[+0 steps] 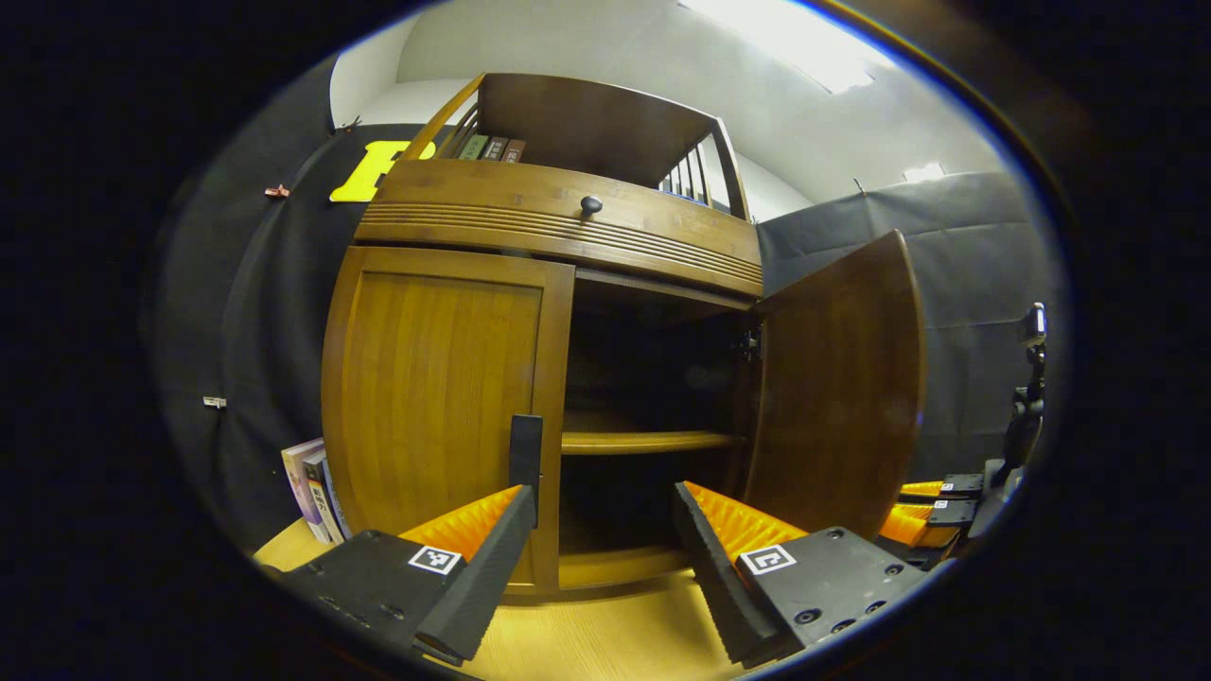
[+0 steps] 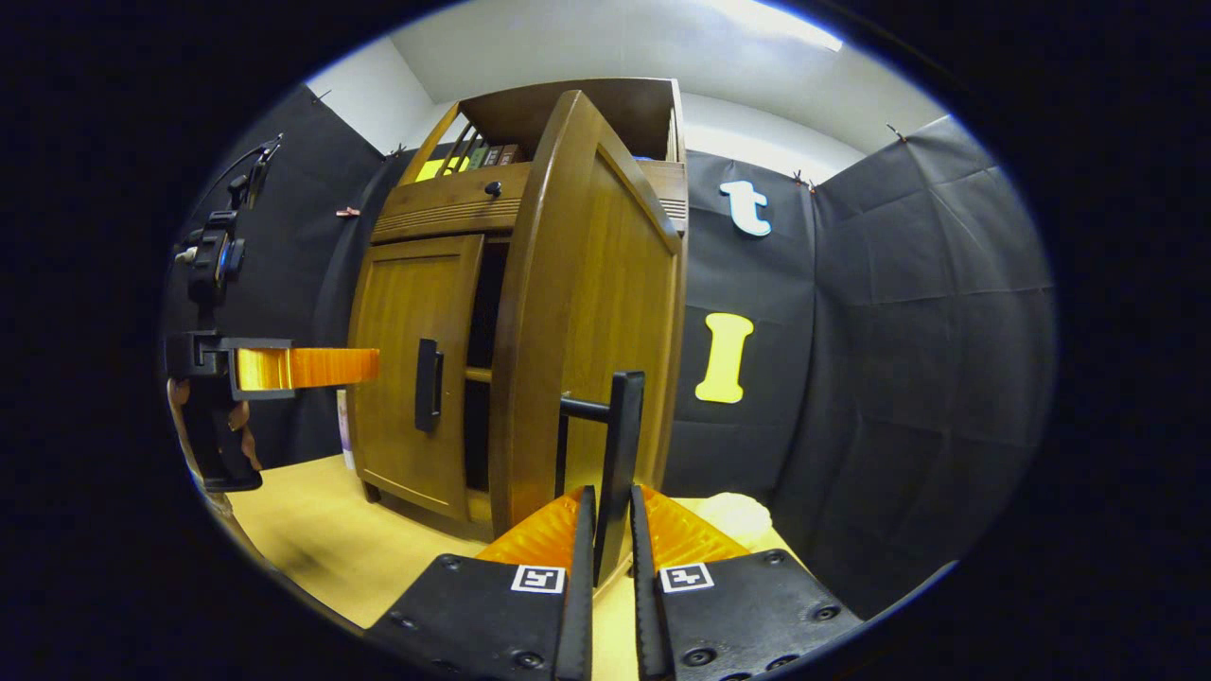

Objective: Open the right door of the double-door shoe cabinet with the right hand, and open the left door with the left hand.

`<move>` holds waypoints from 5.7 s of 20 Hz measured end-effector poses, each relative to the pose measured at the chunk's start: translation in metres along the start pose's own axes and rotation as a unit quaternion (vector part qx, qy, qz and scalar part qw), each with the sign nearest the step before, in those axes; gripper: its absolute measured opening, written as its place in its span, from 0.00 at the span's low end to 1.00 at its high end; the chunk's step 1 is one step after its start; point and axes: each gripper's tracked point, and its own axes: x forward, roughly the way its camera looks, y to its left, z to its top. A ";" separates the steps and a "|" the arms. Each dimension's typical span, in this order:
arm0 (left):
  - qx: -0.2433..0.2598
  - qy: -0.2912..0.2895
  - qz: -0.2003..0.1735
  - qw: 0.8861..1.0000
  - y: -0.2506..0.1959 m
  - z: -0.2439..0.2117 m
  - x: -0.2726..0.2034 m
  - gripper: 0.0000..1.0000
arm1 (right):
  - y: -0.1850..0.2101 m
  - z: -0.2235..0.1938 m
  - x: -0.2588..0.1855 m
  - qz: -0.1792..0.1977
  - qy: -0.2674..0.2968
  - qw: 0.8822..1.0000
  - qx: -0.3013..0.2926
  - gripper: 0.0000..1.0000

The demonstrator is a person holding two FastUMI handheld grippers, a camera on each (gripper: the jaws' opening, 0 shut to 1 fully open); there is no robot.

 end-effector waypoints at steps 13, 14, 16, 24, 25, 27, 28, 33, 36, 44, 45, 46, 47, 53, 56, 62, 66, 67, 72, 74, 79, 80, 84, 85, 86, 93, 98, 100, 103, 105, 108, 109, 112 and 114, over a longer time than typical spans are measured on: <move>0.021 0.013 0.026 0.999 -0.016 -0.022 0.030 0.87 | -0.078 0.001 -0.019 -0.046 -0.004 0.999 0.021 0.12; 0.018 0.007 0.029 0.999 -0.015 -0.022 0.030 0.92 | -0.085 0.002 -0.023 -0.056 -0.008 0.998 0.016 0.12; 0.018 -0.003 0.038 0.999 -0.010 -0.020 0.031 0.91 | -0.100 0.004 -0.034 -0.076 -0.013 0.997 0.019 0.11; 0.027 -0.016 0.077 0.997 0.019 -0.017 0.034 0.91 | -0.038 0.020 -0.064 0.015 -0.035 0.998 0.053 0.13; 0.029 -0.021 0.083 0.996 0.024 -0.016 0.035 0.91 | -0.029 0.017 -0.065 0.034 -0.034 0.998 0.048 0.13; 0.038 -0.021 0.096 0.994 0.037 -0.020 0.040 0.87 | -0.021 0.011 -0.060 0.051 -0.021 0.998 0.039 0.16; 0.043 -0.017 0.100 0.994 0.043 -0.024 0.043 0.87 | -0.012 0.007 -0.058 0.059 -0.016 0.997 0.040 0.16; 0.053 -0.024 0.100 0.993 0.058 -0.031 0.072 0.89 | 0.030 0.017 -0.057 0.118 -0.026 0.992 0.046 0.79; 0.048 -0.025 0.113 0.992 0.070 -0.040 0.089 0.87 | 0.039 0.025 -0.052 0.128 -0.039 0.991 0.024 0.94; 0.053 -0.030 0.136 0.989 0.096 -0.048 0.127 0.81 | 0.054 0.034 -0.040 0.135 -0.081 0.987 -0.009 0.93; 0.053 -0.031 0.139 0.988 0.098 -0.049 0.130 0.81 | 0.056 0.036 -0.039 0.139 -0.087 0.986 -0.003 0.93; 0.052 -0.029 0.138 0.989 0.098 -0.050 0.134 0.81 | 0.055 0.036 -0.036 0.140 -0.087 0.986 0.005 0.94; 0.050 -0.025 0.134 0.989 0.099 -0.051 0.139 0.81 | 0.055 0.034 -0.030 0.141 -0.084 0.986 0.015 0.94; 0.033 -0.018 0.102 0.994 0.090 -0.055 0.150 0.62 | 0.044 0.023 -0.012 0.132 -0.059 0.989 0.025 0.94; 0.050 -0.011 0.106 0.993 0.088 -0.057 0.150 0.37 | 0.049 0.021 -0.007 0.132 -0.052 0.990 0.016 0.94; 0.022 0.011 0.081 0.996 0.087 -0.060 0.138 0.35 | 0.058 0.016 -0.007 0.140 -0.037 0.989 0.025 0.94; 0.011 0.026 0.050 0.998 0.082 -0.057 0.109 0.34 | 0.063 0.018 -0.010 0.139 -0.035 0.989 0.035 0.94; 0.010 0.029 0.043 0.999 0.082 -0.056 0.101 0.34 | 0.067 0.017 -0.011 0.143 -0.035 0.988 0.038 0.94; 0.006 0.032 0.011 0.999 0.082 -0.050 0.057 0.34 | 0.085 0.016 -0.011 0.153 -0.030 0.987 0.032 0.94; 0.007 0.032 0.001 0.999 0.085 -0.049 0.041 0.33 | 0.093 0.016 -0.013 0.159 -0.029 0.986 0.034 0.94; 0.006 0.033 -0.025 0.999 0.095 -0.042 0.006 0.34 | 0.120 0.019 -0.017 0.175 -0.036 0.983 0.043 0.94; 0.007 0.034 -0.028 0.999 0.098 -0.042 -0.002 0.34 | 0.126 0.018 -0.015 0.178 -0.036 0.982 0.042 0.95; 0.008 0.032 -0.032 0.999 0.113 -0.037 -0.030 0.32 | 0.157 0.017 -0.011 0.199 -0.033 0.978 0.044 0.94; 0.006 0.031 -0.030 0.999 0.117 -0.036 -0.036 0.32 | 0.164 0.015 -0.009 0.207 -0.031 0.977 0.046 0.93; 0.006 0.031 -0.028 0.999 0.120 -0.036 -0.041 0.33 | 0.172 0.014 -0.008 0.215 -0.028 0.975 0.048 0.93; 0.014 0.026 0.006 1.000 0.142 -0.032 -0.068 0.32 | 0.198 0.003 -0.003 0.246 -0.009 0.968 0.050 0.94; 0.023 0.024 0.034 0.999 0.156 -0.028 -0.081 0.29 | 0.212 -0.002 -0.004 0.268 -0.002 0.962 0.053 0.94; 0.030 0.018 0.047 0.998 0.163 -0.026 -0.087 0.29 | 0.219 -0.001 -0.007 0.279 -0.005 0.959 0.050 0.94; 0.028 0.015 0.065 0.997 0.176 -0.026 -0.098 0.30 | 0.236 0.002 -0.016 0.300 -0.013 0.953 0.049 0.94; 0.026 0.014 0.083 0.996 0.188 -0.025 -0.106 0.28 | 0.245 0.004 -0.020 0.312 -0.021 0.949 0.044 0.94; 0.025 0.008 0.112 0.993 0.208 -0.020 -0.121 0.28 | 0.258 0.005 -0.024 0.328 -0.027 0.943 0.038 0.94; 0.021 0.002 0.124 0.992 0.215 -0.018 -0.127 0.28 | 0.263 0.004 -0.025 0.332 -0.024 0.942 0.040 0.94; 0.023 -0.007 0.179 0.984 0.248 -0.013 -0.150 0.24 | 0.276 0.007 -0.028 0.351 -0.022 0.935 0.047 0.94; 0.007 -0.005 0.180 0.984 0.252 -0.014 -0.163 0.18 | 0.280 0.007 -0.026 0.353 -0.023 0.934 0.051 0.94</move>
